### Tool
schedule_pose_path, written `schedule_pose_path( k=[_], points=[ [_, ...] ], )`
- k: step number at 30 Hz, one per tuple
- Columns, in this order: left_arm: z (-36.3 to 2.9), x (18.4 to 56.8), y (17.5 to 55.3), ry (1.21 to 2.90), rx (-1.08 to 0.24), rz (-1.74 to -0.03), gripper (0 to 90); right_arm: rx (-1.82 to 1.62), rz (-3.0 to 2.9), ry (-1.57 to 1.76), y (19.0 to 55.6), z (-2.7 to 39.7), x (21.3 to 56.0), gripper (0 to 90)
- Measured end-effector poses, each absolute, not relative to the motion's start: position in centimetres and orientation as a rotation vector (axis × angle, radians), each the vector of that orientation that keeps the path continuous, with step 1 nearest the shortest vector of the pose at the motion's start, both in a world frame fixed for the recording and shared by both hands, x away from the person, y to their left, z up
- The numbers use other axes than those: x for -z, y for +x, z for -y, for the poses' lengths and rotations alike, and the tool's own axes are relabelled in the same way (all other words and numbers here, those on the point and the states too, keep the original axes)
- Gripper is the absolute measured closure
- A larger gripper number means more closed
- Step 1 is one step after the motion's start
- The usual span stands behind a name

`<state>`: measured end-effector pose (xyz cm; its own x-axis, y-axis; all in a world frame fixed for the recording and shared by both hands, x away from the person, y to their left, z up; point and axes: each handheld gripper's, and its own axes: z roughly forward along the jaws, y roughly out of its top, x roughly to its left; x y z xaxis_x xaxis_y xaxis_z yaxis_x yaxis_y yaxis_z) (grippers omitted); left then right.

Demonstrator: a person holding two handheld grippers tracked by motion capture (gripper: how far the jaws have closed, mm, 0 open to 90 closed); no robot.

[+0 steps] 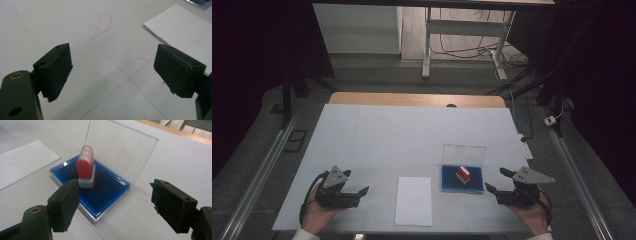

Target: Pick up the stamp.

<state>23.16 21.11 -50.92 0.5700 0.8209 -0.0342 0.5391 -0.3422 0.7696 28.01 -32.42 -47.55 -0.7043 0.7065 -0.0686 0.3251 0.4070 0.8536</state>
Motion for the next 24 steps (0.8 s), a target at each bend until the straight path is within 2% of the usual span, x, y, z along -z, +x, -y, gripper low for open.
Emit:
schedule_pose_path(
  k=[19, 24],
  points=[
    [-21.3, 51.2, 23.6, 2.036, -0.467, -1.109, 15.4, -1.21, -2.317, 0.854, 28.5, 30.4, 44.5, 24.4],
    [-21.2, 51.2, 23.6, 2.038, -0.464, -1.111, 15.5, -1.159, -2.39, 0.837, 29.6, 28.7, 43.7, 25.5]
  ],
)
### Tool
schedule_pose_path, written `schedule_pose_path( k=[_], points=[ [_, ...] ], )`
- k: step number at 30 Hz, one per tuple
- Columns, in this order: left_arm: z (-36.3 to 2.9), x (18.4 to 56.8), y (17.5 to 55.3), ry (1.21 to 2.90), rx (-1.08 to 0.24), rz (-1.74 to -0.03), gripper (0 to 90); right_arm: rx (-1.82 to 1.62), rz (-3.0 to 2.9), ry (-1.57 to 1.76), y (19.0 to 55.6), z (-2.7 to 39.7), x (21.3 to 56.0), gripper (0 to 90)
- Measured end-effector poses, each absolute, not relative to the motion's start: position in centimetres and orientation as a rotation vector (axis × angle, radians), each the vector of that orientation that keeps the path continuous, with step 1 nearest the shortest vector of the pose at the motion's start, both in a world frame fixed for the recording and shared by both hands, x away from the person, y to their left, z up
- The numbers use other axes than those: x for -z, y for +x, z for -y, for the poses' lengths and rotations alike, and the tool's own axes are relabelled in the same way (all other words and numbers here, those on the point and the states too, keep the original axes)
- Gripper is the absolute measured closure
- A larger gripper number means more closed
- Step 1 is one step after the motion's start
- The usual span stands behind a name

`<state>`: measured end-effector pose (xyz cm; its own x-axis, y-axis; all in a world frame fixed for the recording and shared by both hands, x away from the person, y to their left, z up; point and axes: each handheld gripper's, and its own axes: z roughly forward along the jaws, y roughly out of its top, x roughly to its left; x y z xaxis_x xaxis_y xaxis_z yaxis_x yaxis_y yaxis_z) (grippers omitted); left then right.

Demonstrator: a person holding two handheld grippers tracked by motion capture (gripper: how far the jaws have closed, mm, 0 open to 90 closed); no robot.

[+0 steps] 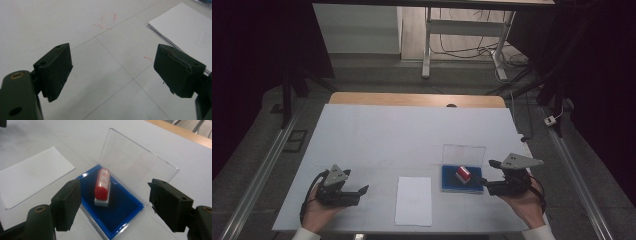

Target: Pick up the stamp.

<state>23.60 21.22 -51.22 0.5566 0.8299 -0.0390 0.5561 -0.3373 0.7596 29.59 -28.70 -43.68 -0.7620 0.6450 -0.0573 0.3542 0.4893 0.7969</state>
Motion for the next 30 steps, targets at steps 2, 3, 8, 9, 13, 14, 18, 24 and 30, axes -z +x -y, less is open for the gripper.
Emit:
schedule_pose_path(
  k=[2, 3, 8, 9, 13, 14, 18, 24, 30],
  points=[
    [-21.2, 51.3, 23.6, 2.041, -0.462, -1.111, 15.5, -1.135, -2.412, 0.827, 29.8, 28.1, 43.4, 25.5],
    [-21.2, 51.3, 23.6, 2.041, -0.462, -1.111, 15.5, -1.127, -2.416, 0.823, 30.0, 27.8, 43.2, 25.7],
    [-21.0, 51.3, 23.7, 2.051, -0.463, -1.105, 15.5, -1.108, -2.441, 0.82, 30.7, 26.6, 42.6, 26.8],
    [-20.9, 51.3, 23.7, 2.054, -0.463, -1.103, 15.5, -1.1, -2.451, 0.819, 30.8, 26.4, 42.5, 27.0],
    [-20.9, 51.3, 23.7, 2.054, -0.463, -1.101, 15.5, -1.109, -2.455, 0.817, 31.3, 25.6, 42.1, 27.5],
    [-20.9, 51.3, 23.7, 2.052, -0.463, -1.103, 15.5, -1.109, -2.455, 0.817, 31.3, 25.6, 42.1, 27.5],
    [-20.9, 51.3, 23.7, 2.052, -0.463, -1.105, 15.5, -1.116, -2.463, 0.817, 31.6, 25.1, 42.3, 28.1],
    [-20.9, 51.5, 23.8, 2.061, -0.46, -1.103, 15.5, -1.069, -2.495, 0.819, 32.0, 24.8, 43.3, 29.9],
    [-20.9, 51.7, 23.8, 2.07, -0.459, -1.101, 15.5, -0.99, -2.542, 0.815, 32.3, 23.8, 44.1, 33.8]
  ],
)
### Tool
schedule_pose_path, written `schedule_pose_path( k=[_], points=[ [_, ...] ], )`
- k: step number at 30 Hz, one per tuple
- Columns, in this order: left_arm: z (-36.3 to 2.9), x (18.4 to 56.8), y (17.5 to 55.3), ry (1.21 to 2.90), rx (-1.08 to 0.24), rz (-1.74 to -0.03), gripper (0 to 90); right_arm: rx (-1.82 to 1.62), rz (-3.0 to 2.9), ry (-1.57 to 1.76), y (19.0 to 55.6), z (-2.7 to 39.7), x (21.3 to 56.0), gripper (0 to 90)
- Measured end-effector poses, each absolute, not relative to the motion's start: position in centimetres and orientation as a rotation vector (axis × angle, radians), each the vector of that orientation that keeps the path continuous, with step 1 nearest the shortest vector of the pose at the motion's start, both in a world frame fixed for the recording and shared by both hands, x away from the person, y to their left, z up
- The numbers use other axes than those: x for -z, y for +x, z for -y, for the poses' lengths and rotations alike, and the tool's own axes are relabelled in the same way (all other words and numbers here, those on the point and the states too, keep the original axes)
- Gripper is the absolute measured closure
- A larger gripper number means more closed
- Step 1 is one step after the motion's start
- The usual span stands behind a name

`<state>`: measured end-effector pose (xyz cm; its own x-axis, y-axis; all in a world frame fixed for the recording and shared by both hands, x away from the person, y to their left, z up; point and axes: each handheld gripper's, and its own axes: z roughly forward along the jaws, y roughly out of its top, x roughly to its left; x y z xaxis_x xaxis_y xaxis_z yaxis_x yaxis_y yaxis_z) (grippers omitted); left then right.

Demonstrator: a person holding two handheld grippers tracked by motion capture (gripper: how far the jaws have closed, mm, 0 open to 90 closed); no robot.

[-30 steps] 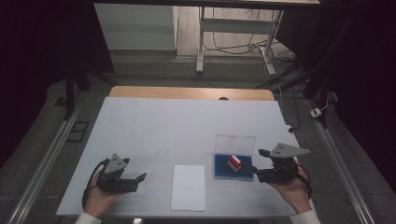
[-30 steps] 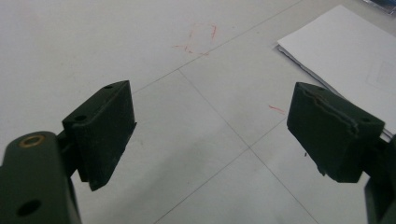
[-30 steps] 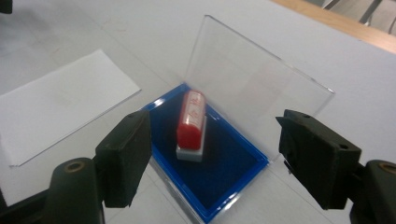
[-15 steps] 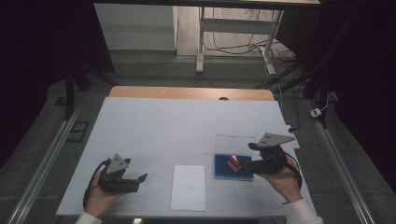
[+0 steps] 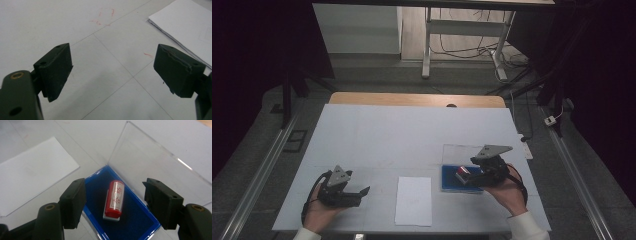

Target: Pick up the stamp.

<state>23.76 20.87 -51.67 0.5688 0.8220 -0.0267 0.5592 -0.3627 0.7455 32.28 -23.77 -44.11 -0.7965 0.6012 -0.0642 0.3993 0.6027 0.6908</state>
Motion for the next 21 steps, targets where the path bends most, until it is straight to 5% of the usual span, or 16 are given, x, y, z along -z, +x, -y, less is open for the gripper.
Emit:
schedule_pose_path(
  k=[21],
  points=[
    [-20.8, 51.9, 23.7, 2.082, -0.461, -1.097, 15.9, -0.879, -2.556, 0.903, 33.3, 22.7, 46.4, 54.0]
  ],
)
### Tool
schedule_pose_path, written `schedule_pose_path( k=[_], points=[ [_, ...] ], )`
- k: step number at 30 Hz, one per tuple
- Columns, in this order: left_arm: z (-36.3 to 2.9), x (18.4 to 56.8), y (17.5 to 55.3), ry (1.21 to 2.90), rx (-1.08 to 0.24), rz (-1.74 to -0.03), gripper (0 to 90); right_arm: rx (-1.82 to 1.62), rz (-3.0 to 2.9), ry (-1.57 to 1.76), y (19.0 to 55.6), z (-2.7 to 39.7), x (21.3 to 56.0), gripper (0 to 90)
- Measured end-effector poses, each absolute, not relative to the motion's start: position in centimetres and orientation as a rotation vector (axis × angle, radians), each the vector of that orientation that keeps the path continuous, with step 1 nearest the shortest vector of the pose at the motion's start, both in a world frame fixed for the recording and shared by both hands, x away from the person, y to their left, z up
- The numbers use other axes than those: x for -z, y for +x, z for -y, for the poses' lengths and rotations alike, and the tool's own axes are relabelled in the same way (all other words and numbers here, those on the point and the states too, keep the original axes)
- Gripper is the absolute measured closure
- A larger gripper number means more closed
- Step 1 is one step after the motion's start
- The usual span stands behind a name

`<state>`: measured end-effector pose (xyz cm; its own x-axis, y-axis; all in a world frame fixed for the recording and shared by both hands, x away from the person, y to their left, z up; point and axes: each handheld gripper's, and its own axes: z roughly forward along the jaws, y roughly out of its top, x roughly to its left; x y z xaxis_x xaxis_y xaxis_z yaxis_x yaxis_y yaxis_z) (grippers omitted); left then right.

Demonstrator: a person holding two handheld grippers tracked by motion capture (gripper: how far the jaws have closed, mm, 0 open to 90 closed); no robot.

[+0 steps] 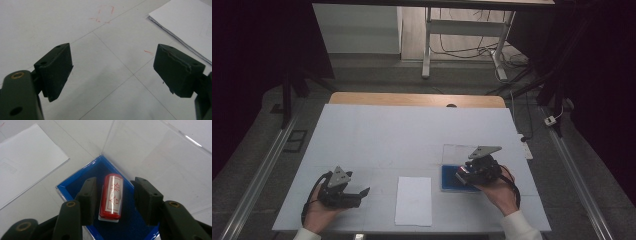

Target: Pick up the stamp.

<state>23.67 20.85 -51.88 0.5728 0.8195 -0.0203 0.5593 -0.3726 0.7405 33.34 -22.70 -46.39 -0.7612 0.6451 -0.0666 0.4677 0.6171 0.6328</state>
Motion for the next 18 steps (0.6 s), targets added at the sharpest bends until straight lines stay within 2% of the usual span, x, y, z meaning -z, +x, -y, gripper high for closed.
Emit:
schedule_pose_path(
  k=[12, 18],
  points=[
    [-20.78, 51.92, 23.64, 2.089, -0.465, -1.09, 15.9, -0.871, -2.566, 0.893, 33.34, 22.52, 46.57, 67.9],
    [-20.85, 51.92, 23.63, 2.091, -0.467, -1.09, 15.9, -0.869, -2.568, 0.894, 33.33, 22.49, 46.59, 68.0]
  ],
)
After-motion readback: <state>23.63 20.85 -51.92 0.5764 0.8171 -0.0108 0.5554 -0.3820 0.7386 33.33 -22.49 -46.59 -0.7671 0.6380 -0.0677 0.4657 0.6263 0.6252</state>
